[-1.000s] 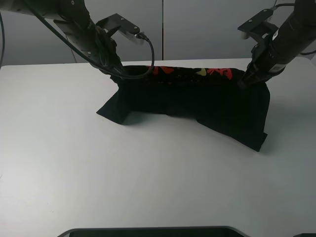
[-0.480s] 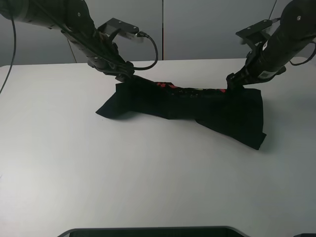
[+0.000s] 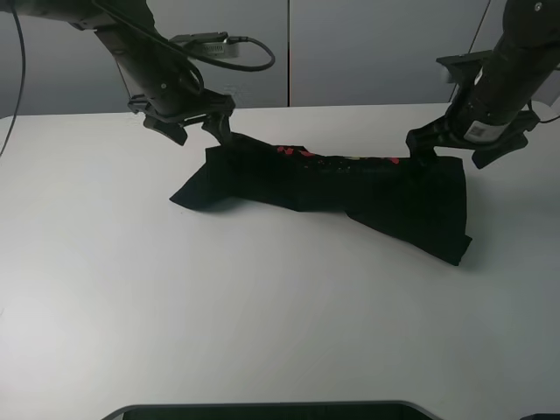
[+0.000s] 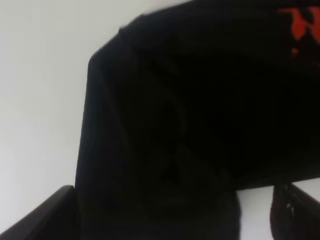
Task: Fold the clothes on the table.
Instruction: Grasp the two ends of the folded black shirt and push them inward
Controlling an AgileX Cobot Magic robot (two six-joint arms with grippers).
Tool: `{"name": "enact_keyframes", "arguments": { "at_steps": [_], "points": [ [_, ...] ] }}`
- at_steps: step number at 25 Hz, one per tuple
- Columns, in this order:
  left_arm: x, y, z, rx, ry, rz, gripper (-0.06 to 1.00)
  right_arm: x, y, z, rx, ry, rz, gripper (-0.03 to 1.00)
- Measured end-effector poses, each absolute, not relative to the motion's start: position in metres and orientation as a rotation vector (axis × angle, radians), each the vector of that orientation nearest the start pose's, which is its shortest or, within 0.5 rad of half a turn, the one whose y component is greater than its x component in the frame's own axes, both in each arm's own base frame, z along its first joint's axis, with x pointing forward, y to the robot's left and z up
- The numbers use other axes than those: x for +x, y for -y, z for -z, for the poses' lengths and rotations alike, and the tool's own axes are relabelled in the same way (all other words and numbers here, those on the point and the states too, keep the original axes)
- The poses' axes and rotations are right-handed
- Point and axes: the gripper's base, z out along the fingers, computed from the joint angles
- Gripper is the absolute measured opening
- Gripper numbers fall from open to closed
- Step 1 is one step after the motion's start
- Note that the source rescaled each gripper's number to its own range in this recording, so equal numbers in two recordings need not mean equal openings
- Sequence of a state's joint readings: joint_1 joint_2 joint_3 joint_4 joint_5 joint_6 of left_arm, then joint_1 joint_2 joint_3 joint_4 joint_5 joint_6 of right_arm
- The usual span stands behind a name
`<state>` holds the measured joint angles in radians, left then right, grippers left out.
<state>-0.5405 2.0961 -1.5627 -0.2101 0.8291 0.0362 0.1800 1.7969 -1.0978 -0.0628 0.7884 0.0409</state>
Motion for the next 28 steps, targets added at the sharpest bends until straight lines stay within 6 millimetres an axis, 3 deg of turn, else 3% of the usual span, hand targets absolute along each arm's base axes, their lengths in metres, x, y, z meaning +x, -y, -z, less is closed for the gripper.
{"name": "enact_keyframes", "arguments": {
  "at_steps": [6, 16, 28],
  "points": [
    [0.371, 0.238, -0.136, 0.598, -2.915, 0.329, 0.96, 0.329, -0.056, -0.174, -0.255, -2.97, 0.032, 1.0],
    [0.375, 0.24, -0.101, 0.545, -2.98, 0.307, 0.95, 0.328, -0.057, -0.174, -0.247, -2.975, 0.022, 1.0],
    [0.376, 0.234, -0.1, 0.528, -3.012, 0.268, 0.95, 0.331, -0.05, -0.174, -0.14, -2.969, -0.019, 1.0]
  ]
}}
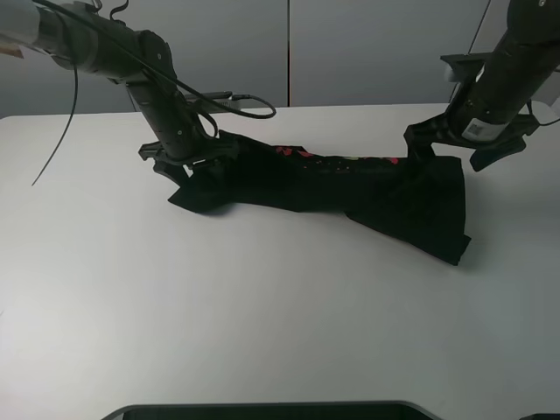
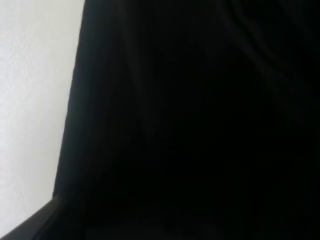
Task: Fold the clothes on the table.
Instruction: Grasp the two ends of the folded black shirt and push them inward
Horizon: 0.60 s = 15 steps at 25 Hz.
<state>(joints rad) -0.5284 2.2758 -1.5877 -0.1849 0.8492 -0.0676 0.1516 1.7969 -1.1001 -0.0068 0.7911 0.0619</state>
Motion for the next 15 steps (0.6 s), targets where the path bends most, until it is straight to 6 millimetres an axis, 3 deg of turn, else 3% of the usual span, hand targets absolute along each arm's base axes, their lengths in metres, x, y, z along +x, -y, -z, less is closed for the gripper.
{"name": "enact_keyframes", "arguments": {
  "at_steps": [4, 15],
  "points": [
    [0.374, 0.23, -0.1, 0.541, -3.051, 0.239, 0.95, 0.334, -0.038, -0.161, -0.04, -3.012, -0.05, 1.0],
    [0.368, 0.222, -0.099, 0.615, -3.138, 0.158, 0.95, 0.334, -0.047, -0.141, 0.06, -3.092, -0.223, 1.0]
  ]
}}
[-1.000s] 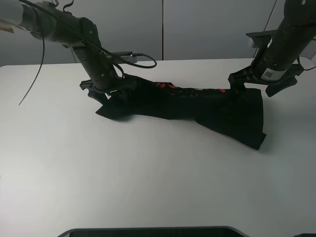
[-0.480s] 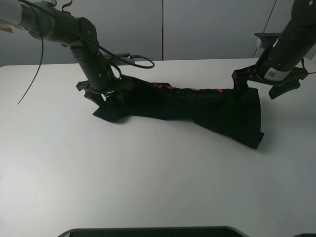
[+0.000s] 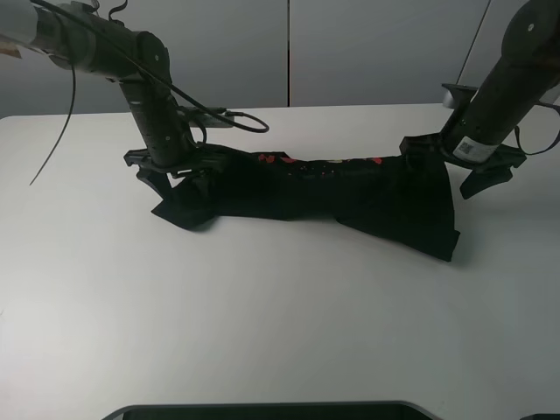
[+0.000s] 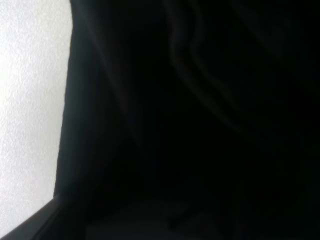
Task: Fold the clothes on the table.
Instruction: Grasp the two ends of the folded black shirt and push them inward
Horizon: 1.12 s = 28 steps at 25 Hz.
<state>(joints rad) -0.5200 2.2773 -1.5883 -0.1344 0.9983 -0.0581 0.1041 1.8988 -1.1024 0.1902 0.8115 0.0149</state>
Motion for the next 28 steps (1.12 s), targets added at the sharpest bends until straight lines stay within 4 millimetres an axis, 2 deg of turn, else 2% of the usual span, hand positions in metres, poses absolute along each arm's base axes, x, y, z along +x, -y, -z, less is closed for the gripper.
{"name": "enact_keyframes", "arguments": {
  "at_steps": [5, 16, 21, 23, 28],
  "points": [
    [0.368, 0.222, -0.099, 0.614, -3.134, 0.16, 0.95, 0.331, -0.053, -0.14, 0.13, -3.129, -0.319, 1.0],
    [0.369, 0.223, -0.099, 0.617, -3.125, 0.165, 0.95, 0.334, -0.054, -0.102, 0.157, -3.204, -0.313, 1.0],
    [0.369, 0.223, -0.099, 0.614, -3.12, 0.169, 0.95, 0.335, -0.06, -0.099, 0.095, -3.199, -0.315, 1.0],
    [0.369, 0.223, -0.099, 0.614, -3.12, 0.169, 0.95, 0.337, -0.062, -0.098, 0.085, -3.184, -0.311, 0.92],
    [0.369, 0.223, -0.099, 0.613, -3.119, 0.17, 0.95, 0.341, -0.061, -0.096, 0.067, -3.138, -0.298, 0.5]
  ]
}}
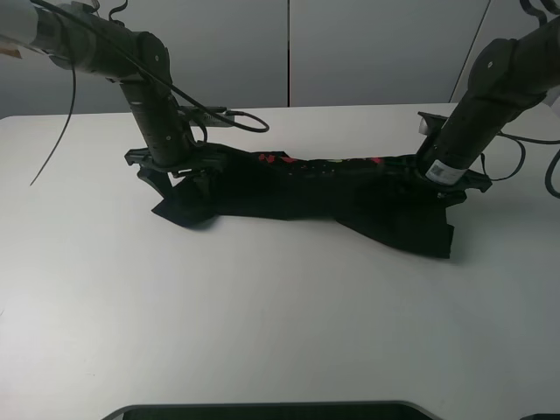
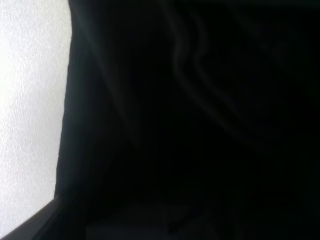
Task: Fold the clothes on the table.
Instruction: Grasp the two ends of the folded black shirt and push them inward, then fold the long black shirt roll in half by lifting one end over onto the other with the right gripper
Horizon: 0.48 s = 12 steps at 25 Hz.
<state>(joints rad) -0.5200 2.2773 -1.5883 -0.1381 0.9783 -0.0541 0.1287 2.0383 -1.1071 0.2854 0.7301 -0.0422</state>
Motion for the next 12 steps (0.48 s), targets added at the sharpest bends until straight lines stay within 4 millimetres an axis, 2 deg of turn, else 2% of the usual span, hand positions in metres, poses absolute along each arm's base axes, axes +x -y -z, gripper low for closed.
{"name": "enact_keyframes", "arguments": {
  "at_steps": [1, 3, 4, 12],
  "points": [
    [0.3691, 0.2233, -0.0985, 0.613, -3.119, 0.17, 0.95, 0.3419, -0.061, -0.0945, 0.051, -3.132, -0.291, 0.4],
    [0.3691, 0.2233, -0.0985, 0.613, -3.119, 0.17, 0.95, 0.3426, -0.0615, -0.0932, 0.017, -3.125, -0.285, 0.15],
    [0.3691, 0.2233, -0.0985, 0.613, -3.119, 0.17, 0.95, 0.3426, -0.0624, -0.0931, -0.008, -3.122, -0.277, 0.12],
    [0.3692, 0.2237, -0.0985, 0.609, -3.118, 0.175, 0.95, 0.3497, -0.0583, -0.0951, -0.207, -3.052, -0.165, 0.12]
  ]
}}
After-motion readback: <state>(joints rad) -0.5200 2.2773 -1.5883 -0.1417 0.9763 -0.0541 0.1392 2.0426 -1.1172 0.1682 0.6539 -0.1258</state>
